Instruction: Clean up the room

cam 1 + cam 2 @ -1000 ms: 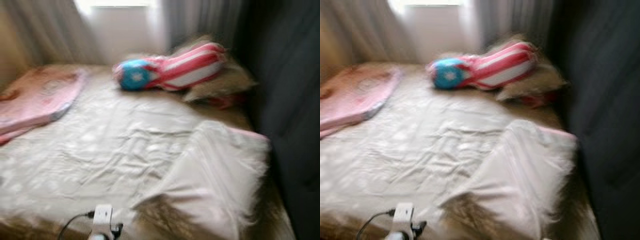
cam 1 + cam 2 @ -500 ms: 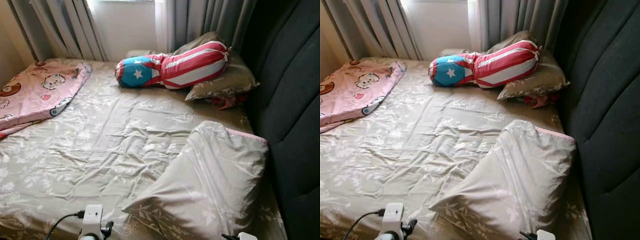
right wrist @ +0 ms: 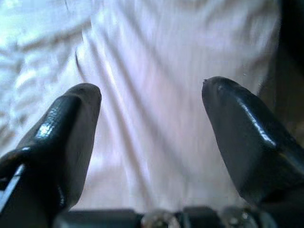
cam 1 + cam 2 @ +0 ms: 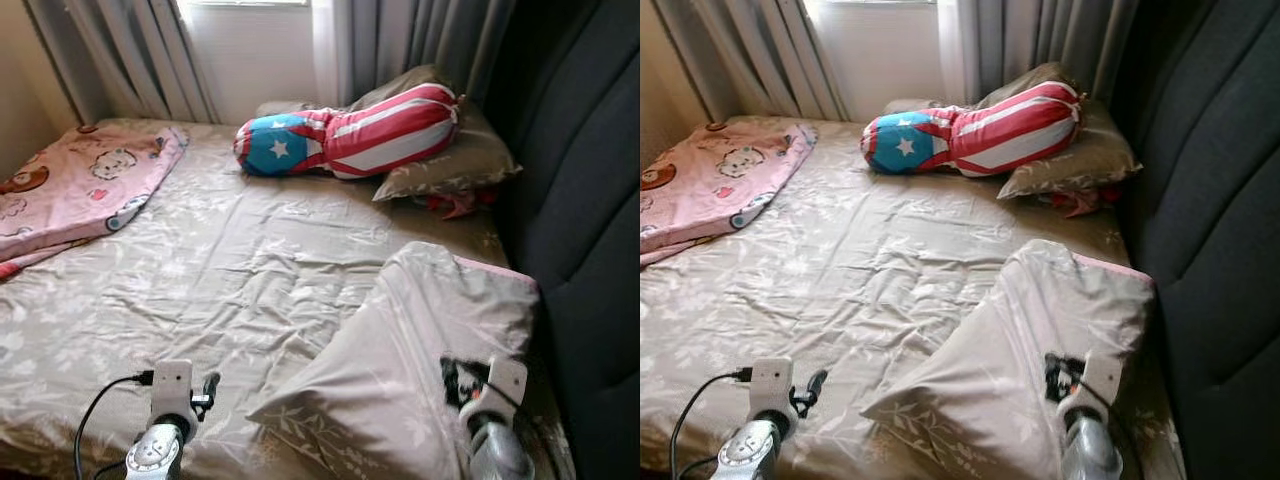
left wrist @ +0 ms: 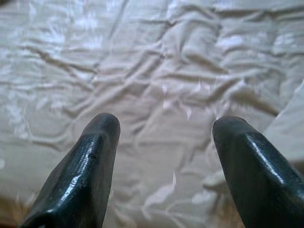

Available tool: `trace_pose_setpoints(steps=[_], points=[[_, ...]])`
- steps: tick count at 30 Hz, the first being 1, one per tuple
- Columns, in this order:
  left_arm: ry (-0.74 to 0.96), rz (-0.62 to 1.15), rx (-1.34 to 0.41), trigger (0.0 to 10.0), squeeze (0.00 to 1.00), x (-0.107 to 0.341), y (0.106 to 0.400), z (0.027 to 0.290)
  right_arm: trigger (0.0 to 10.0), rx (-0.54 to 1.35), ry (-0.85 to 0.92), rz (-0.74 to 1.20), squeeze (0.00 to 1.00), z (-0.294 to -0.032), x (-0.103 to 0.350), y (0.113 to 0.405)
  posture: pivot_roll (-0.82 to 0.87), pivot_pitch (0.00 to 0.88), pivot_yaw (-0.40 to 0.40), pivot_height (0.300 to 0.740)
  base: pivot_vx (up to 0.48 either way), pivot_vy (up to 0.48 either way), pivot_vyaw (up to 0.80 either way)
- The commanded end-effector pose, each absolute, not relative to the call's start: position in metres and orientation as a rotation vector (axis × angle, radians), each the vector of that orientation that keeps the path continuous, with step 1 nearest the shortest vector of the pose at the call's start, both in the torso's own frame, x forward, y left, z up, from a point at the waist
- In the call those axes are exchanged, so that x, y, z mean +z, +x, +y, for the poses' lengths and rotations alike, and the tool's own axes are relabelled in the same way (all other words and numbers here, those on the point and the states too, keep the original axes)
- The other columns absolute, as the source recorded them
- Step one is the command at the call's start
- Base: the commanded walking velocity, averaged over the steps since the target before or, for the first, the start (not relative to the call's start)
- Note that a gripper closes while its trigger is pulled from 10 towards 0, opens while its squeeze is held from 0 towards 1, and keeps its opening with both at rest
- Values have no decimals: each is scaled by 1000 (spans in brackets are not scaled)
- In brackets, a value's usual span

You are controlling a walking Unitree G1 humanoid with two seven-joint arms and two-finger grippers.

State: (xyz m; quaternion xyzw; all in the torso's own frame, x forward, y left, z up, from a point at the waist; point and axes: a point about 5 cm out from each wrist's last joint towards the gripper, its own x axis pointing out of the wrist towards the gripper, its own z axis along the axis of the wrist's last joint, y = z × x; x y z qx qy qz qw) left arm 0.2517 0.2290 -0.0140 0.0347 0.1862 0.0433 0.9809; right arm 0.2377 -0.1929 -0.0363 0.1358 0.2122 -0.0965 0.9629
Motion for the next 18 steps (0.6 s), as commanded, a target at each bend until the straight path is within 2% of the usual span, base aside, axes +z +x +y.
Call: trace_pose_setpoints(steps=[1, 9, 10, 12, 18], points=[[55, 342, 87, 10000, 0, -11, 253, 228, 10000, -200, 286, 456, 0, -191, -40, 235, 5, 0, 3, 740, 0, 0, 0], [33, 314, 107, 10000, 0, -10, 249, 228, 10000, -173, 304, 521, 0, -182, -48, 228, 26, 0, -1, 740, 0, 0, 0], [29, 301, 103, 10000, 0, -8, 250, 228, 10000, -181, 328, 526, 1000, -181, -49, 227, 35, 0, -1, 740, 0, 0, 0], [32, 289, 94, 10000, 0, -6, 251, 229, 10000, -191, 284, 576, 1000, -179, -53, 225, 39, 0, 4, 740, 0, 0, 0], [48, 257, 86, 10000, 0, 3, 256, 235, 10000, -232, 306, 639, 1000, -176, -59, 221, 70, 0, 14, 740, 0, 0, 0]])
